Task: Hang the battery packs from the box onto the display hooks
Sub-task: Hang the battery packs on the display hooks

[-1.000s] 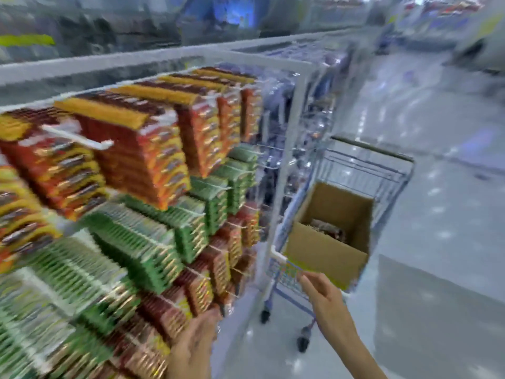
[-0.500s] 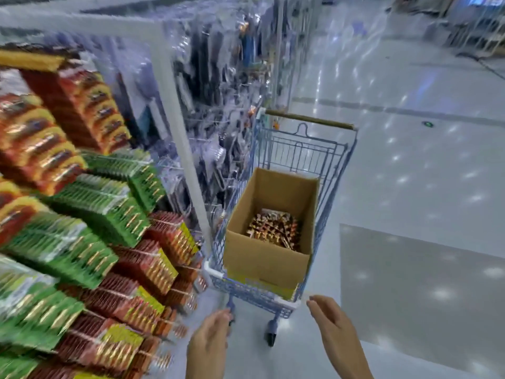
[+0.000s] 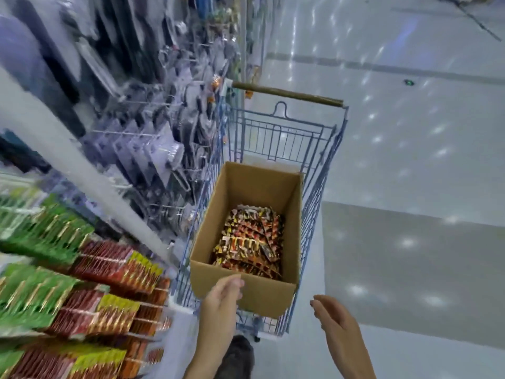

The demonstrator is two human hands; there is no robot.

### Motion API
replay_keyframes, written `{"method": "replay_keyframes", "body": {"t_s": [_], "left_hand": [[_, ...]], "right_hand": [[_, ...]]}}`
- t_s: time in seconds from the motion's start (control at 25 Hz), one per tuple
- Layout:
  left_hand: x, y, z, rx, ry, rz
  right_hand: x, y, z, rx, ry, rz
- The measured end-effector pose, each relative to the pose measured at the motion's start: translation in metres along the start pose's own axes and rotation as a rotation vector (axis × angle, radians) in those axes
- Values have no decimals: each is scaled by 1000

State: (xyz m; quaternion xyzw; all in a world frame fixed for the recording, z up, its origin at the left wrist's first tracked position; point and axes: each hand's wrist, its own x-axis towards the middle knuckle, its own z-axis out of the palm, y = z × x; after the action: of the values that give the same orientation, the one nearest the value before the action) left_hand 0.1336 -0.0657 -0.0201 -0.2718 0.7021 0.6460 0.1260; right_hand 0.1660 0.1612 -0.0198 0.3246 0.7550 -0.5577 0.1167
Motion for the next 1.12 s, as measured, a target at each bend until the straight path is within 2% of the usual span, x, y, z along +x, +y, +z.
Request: {"method": "replay_keyframes", "body": {"t_s": [0.16,0.24,0.32,0.4,0.48,0.52,0.64,0.8,0.92,1.12], "left_hand": [[77,23,10,83,-72,-34],[115,24,19,97,-59,-121],[150,17,34,43,-57,-295],[185,6,59,-91,-50,-589],[212,-6,86,-243,4,-822],[224,-14,98,-294,67,-881],[249,-43,127,-283,307,-891],[262,-66,157,-243,435,-880],[264,-62,181,-348,485,-895],[264,-70,194,-332,474,-909]], "right_hand": [[33,-37,20,10,10,24],[49,-54,28,34,-12,32],[61,-67,35,59,-36,41],[77,-76,38,69,-35,69],[91,-84,36,65,-63,71],[99,-88,35,60,-82,75],[118,-96,28,28,-128,85],[137,-104,17,-34,-191,85],[147,-105,10,-50,-207,101],[158,-105,7,-75,-260,120]]}}
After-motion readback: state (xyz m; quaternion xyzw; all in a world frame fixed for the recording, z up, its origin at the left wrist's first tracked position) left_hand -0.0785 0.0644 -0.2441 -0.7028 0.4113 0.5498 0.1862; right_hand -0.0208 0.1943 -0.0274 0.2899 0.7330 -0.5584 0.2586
